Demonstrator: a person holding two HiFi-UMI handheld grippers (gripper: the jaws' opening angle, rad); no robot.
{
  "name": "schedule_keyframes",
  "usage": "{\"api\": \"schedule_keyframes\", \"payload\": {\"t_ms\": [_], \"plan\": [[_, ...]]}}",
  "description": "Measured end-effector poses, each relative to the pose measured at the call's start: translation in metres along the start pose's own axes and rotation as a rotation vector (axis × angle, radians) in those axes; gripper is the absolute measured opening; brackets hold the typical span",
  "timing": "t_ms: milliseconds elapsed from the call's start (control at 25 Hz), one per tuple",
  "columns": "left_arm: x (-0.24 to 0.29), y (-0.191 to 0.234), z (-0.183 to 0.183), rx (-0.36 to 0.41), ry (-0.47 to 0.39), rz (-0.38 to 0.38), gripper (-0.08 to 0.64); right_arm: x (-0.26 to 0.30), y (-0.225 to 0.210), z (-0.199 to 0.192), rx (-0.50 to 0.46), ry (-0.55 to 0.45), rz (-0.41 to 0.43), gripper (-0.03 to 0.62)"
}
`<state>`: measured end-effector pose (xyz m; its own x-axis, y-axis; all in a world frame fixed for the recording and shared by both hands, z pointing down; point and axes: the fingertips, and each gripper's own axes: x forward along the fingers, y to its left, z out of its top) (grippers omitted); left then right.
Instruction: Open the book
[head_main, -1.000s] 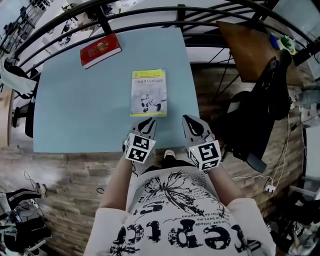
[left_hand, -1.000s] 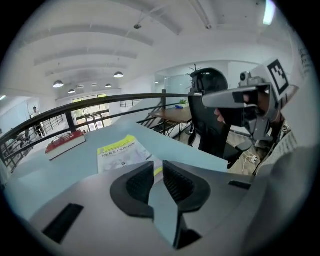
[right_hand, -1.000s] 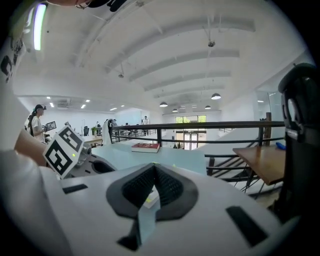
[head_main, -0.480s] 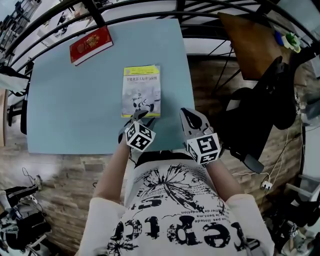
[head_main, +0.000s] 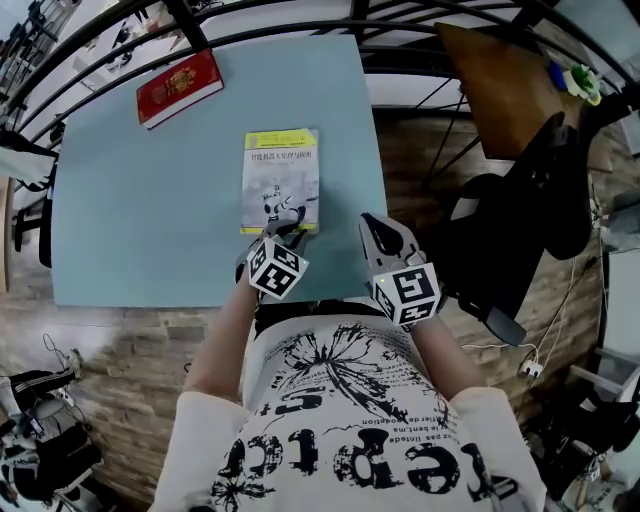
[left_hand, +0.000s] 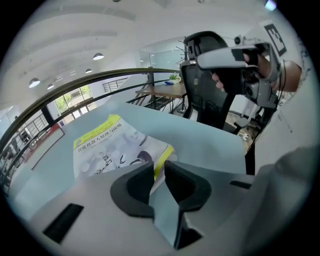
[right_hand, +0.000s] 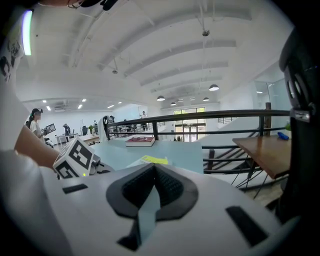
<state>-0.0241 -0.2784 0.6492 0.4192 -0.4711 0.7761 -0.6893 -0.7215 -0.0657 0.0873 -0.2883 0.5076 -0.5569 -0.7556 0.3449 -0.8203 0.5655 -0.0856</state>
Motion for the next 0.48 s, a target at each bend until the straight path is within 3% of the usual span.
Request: {"api": "schedule_keyframes", "payload": {"t_ms": [200,480], "plan": [[-0.012,0.006,0.006,-0.08,-0.054,-0.056,0.034,0.001,0.01,0.003,-0.002,0.013,-0.016,0.011],[-0.044,0.018,0.016,-0.152,-0.139,-0.127,0.021,0.006,0.033,0.012,0.022,0.017,-0.05,0.011]]}}
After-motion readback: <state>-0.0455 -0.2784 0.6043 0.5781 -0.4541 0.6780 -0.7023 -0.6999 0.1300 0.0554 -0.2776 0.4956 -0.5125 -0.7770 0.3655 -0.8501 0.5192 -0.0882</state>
